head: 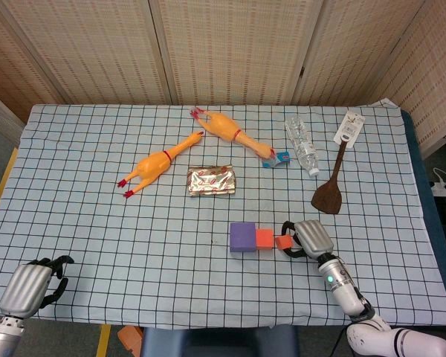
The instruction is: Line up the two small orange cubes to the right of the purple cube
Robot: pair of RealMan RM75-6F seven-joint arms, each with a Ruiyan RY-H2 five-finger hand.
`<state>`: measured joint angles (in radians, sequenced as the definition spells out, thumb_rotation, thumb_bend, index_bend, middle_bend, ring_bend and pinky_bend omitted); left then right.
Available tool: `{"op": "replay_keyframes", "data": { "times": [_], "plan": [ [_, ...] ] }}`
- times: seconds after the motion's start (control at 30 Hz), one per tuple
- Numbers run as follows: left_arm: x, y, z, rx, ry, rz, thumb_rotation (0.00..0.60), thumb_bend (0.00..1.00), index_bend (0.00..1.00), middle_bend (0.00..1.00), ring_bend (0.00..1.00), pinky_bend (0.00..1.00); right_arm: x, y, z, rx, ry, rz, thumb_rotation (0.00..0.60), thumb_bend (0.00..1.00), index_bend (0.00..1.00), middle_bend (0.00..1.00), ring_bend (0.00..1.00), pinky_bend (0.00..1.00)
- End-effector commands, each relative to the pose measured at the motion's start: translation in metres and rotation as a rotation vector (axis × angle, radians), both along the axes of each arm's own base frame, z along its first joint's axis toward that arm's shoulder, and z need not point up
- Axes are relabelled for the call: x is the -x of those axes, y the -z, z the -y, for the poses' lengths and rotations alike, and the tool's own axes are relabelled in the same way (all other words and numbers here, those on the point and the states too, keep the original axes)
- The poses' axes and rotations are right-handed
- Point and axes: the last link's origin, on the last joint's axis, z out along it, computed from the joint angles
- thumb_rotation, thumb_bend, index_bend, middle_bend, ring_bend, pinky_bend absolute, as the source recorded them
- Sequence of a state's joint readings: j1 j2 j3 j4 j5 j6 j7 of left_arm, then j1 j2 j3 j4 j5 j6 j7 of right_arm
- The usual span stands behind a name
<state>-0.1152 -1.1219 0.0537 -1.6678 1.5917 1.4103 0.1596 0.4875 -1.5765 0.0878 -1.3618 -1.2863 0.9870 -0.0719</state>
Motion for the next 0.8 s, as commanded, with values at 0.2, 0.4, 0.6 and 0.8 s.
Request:
{"op": "replay_keyframes", "data": {
  "times": [0.2,0.4,0.6,0.8],
  "plan": [
    [0.0000,0.0000,0.0002,0.000,0.000,0.000,0.600,0.45,0.37,0.56,0.50,0.56,-0.0009,0.0043,0.0011,0.006,-0.004,0.023,0.600,0.25,0.59,1.00,0.88,1.00],
    [-0.0001,0.0001,0.0002,0.001,0.001,0.000,0.600,0.45,0.37,0.56,0.50,0.56,-0.0021,0.0057,0.0031,0.016,-0.005,0.035,0.600,0.25,0.59,1.00,0.88,1.00],
    [-0.0003,0.0000,0.0002,0.001,0.001,0.000,0.600,0.45,0.37,0.56,0.50,0.56,-0.0006,0.0089,0.0038,0.014,0.001,0.031,0.600,0.25,0.59,1.00,0.88,1.00],
    [-0.0002,-0.0002,0.0004,0.001,0.001,0.001,0.600,0.45,0.37,0.56,0.50,0.56,0.0009,0.0110,0.0039,0.011,0.001,0.029,0.600,0.25,0.58,1.00,0.88,1.00]
  ]
}}
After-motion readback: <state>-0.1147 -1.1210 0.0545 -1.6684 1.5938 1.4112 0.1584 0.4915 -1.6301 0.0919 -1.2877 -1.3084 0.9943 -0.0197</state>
